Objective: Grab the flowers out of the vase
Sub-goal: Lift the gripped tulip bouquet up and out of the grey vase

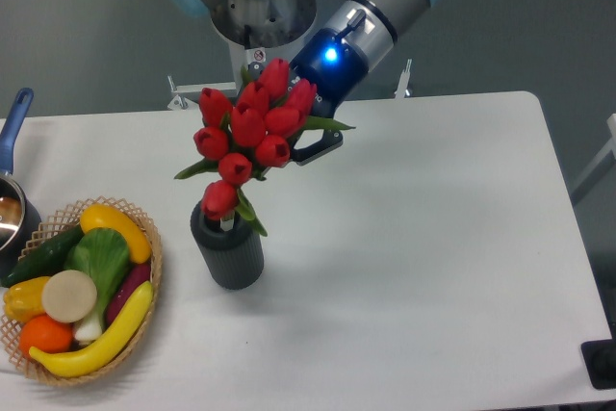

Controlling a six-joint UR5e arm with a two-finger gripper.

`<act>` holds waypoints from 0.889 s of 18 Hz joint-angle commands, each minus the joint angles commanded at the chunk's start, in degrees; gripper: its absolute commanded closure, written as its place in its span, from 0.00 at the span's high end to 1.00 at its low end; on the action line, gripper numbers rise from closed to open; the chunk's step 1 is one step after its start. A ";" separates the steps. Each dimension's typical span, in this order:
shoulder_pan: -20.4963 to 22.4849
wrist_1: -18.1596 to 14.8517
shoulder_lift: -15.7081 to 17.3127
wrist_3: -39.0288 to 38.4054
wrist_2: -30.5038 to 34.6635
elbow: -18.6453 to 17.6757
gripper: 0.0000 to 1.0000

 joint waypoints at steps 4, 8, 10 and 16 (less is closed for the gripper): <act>1.15 0.00 -0.53 -0.79 -0.27 1.76 0.48; 2.90 -0.09 -0.70 -0.88 -0.45 2.20 0.47; 3.34 -0.09 -0.88 -2.98 -0.71 2.72 0.41; 4.05 0.17 -1.93 -3.08 -0.36 4.31 0.42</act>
